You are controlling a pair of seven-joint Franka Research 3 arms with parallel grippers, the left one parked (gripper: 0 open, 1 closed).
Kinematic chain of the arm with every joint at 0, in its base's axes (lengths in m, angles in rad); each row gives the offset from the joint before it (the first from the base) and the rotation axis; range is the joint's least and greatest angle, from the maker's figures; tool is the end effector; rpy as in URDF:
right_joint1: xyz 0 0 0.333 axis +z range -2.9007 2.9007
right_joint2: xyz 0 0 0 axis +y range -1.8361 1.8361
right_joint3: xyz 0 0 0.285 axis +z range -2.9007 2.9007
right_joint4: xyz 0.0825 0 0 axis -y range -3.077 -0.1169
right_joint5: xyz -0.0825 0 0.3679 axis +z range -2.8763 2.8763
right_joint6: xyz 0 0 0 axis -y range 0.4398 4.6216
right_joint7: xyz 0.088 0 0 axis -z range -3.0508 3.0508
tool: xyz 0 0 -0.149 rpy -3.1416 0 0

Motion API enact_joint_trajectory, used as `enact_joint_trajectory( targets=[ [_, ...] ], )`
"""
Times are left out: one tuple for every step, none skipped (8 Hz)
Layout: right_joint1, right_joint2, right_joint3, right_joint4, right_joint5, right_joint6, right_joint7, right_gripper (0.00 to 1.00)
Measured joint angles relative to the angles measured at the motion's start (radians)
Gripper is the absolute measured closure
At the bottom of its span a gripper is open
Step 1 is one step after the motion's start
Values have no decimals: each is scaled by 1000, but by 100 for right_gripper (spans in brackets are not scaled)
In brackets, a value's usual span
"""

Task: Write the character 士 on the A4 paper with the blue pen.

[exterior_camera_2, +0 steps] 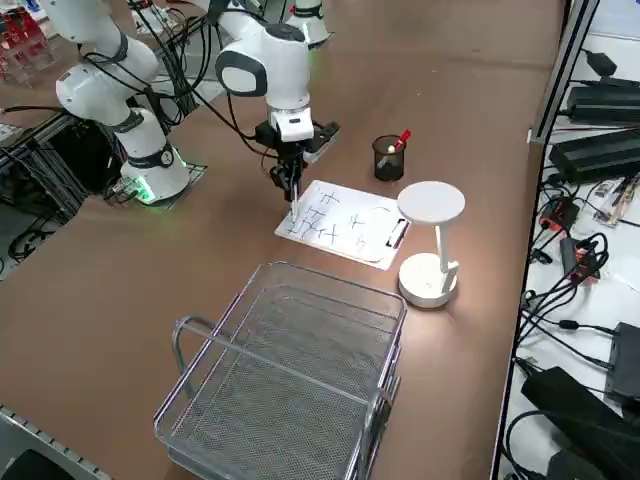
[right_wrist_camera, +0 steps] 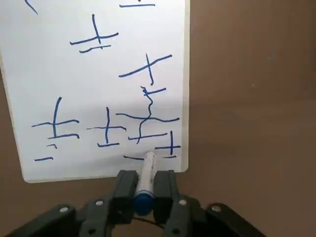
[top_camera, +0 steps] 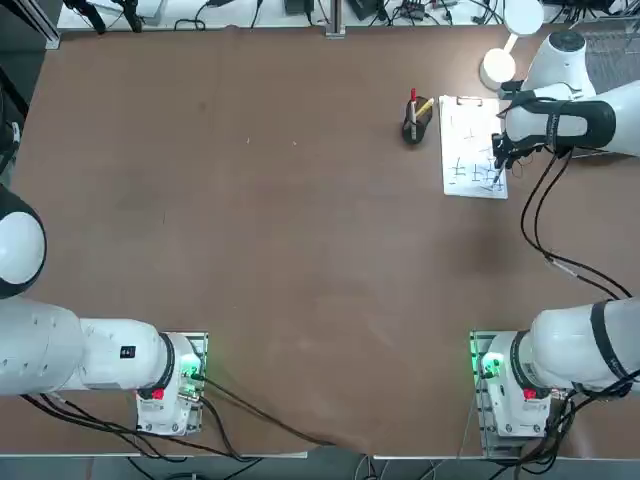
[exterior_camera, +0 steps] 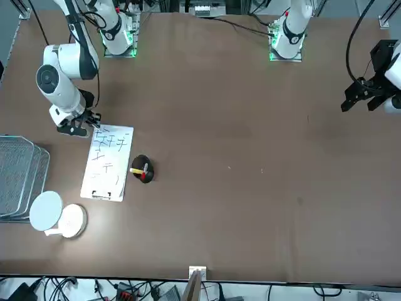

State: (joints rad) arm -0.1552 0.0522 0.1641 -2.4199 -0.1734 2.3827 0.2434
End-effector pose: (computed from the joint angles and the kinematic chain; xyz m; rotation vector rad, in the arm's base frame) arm 0.4652 -0.0017 0.2204 3.0202 -0.1559 -0.1120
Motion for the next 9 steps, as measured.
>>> enact_joint_trajectory(
  targets=[
    [0, 0, 0, 0, 0, 0, 5, 79],
    [0, 0, 0, 0, 0, 0, 7, 79],
    [0, 0, 0, 0, 0, 1, 10, 79],
    [0, 1, 0, 0, 0, 1, 12, 79],
    [0, 1, 0, 1, 0, 1, 14, 79],
    [0, 1, 0, 1, 0, 1, 14, 79],
    [0, 1, 0, 1, 2, 1, 16, 79],
    [0, 2, 0, 2, 8, 3, 17, 79],
    [0, 3, 0, 6, 14, 5, 17, 79]
  ],
)
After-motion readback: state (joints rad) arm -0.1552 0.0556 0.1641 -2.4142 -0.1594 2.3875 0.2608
